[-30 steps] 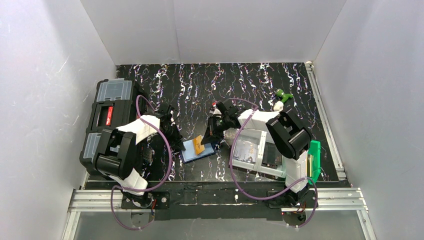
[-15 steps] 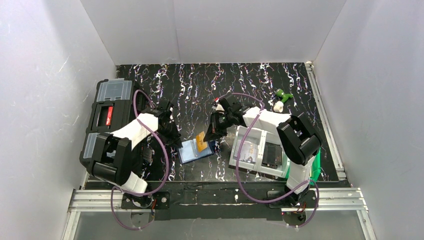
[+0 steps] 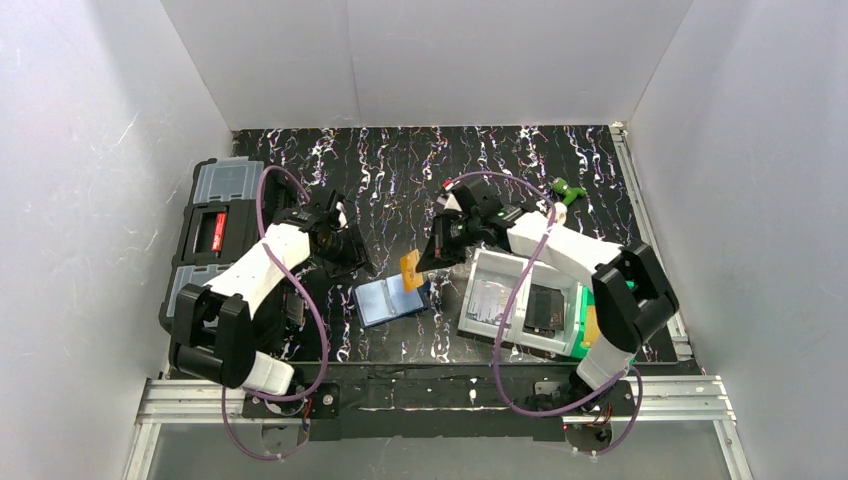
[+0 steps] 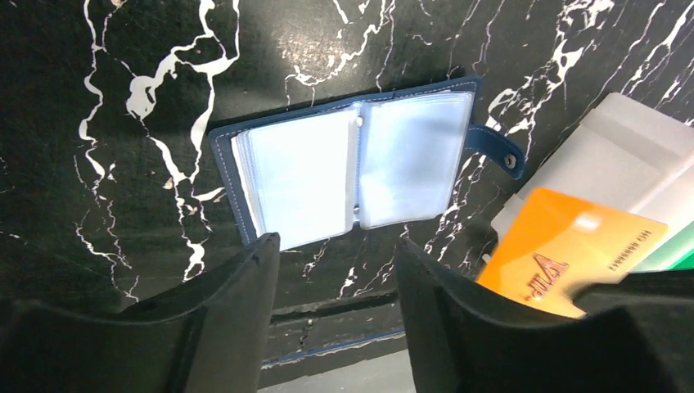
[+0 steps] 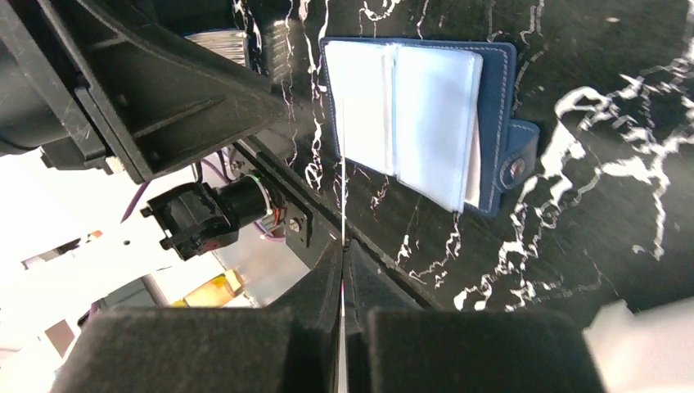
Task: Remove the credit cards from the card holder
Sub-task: Remove the credit card from the card holder, then place the credit card in the storage box.
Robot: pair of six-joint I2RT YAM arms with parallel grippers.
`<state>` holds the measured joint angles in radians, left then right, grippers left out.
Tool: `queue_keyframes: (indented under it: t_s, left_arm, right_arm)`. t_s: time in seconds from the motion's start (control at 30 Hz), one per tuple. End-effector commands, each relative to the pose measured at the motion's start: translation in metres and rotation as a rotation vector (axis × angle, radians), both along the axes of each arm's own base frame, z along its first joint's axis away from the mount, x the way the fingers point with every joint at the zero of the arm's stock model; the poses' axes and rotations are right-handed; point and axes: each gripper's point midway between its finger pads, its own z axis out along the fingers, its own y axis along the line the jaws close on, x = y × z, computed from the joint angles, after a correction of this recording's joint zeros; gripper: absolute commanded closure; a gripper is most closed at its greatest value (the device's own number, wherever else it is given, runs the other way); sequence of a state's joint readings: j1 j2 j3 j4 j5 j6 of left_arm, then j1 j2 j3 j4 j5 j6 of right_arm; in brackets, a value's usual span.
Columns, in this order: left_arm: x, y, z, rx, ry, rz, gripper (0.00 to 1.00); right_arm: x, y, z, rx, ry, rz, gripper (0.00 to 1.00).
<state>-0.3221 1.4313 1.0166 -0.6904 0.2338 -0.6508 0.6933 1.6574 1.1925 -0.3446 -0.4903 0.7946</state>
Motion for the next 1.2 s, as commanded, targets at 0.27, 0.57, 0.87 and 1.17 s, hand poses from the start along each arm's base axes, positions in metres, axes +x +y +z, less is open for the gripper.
queue_keyframes:
  t_s: [0.27,0.57,0.87,1.17]
  left_arm:
    - [-0.002,-0.038,0.045,-0.135,-0.120,-0.179,0.22]
    - [0.003,-0.050,0.044,-0.182,-0.122,-0.207,0.22]
    - [0.006,-0.055,0.042,-0.197,-0.112,-0.216,0.22]
    - [0.004,-0.054,0.040,-0.194,-0.105,-0.216,0.22]
  right_arm:
    - [-0.003,-0.188,0.028,-0.474,-0.147,-0.461,0.99]
    - [-0.045,-0.316,0.028,-0.774,-0.053,-0.795,0.99]
    - [-0.073,-0.381,0.023,-1.040,0.059,-0.937,0.99]
    - [-0.073,-0.394,0.013,-1.105,0.100,-0.957,0.99]
